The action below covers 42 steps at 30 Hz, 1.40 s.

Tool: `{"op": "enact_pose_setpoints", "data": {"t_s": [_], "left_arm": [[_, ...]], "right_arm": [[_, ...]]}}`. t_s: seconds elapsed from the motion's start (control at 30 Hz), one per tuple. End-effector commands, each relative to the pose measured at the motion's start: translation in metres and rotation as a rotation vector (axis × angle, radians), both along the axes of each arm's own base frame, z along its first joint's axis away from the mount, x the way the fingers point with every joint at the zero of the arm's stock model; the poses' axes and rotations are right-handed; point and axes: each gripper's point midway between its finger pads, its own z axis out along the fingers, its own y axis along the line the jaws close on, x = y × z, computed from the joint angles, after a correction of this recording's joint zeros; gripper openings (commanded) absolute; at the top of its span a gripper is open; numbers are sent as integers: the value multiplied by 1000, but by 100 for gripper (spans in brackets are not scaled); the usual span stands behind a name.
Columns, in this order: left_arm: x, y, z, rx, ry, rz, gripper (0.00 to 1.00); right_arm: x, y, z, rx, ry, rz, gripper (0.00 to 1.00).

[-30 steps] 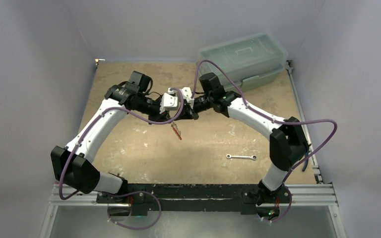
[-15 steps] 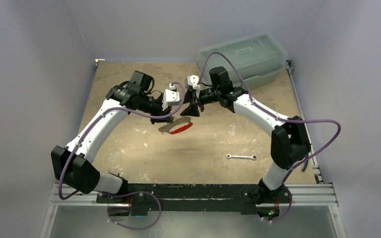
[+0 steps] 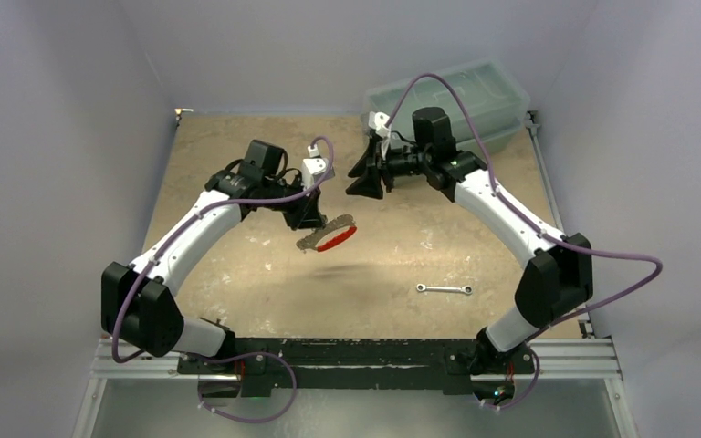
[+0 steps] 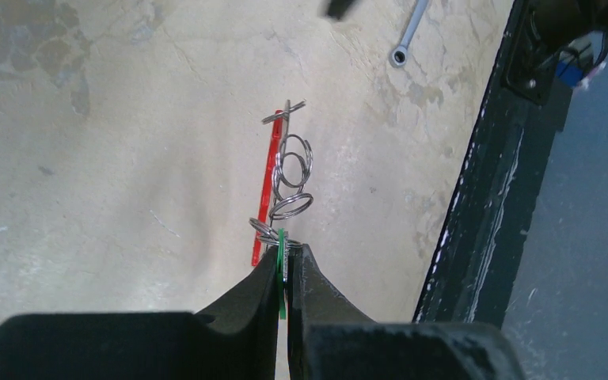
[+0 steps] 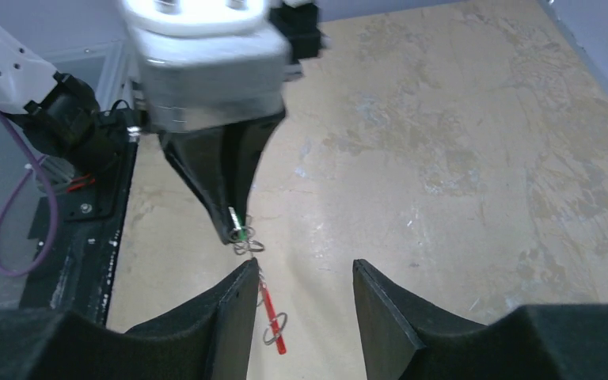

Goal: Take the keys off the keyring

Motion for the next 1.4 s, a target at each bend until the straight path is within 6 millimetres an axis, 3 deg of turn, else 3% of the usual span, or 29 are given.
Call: {"op": "enact_pose_setpoints", "data": {"t_s": [0.0,0.23,0.37,0.53,0.77,0.9,1.1,1.37], "left_arm": [[12,-11,12,-88,53,145,0],[18,-15,-2,-144,212,311,0],[22,-12,-14,-194,320,382,0],[28,-8,-12,-332,486,440,0],[33,-2,-12,-451,634,498,0],[34,-2,-8,-492,669,509,0],[33,-3,0,-536,705,511,0],[23,-2,7,-619,805,518,0]], "right_arm": [[-25,-8,4,-8,87,4,48],[-54,-15,-29,-23,194,64,34],[-56,-16,-48,-27,204,60,30],[-56,-15,-68,-24,235,45,26],[-62,-3,-69,42,266,86,15],[-70,12,-73,49,260,128,13],[-73,37,-80,96,252,120,20],[-56,42,-73,286,177,13,25]]}}
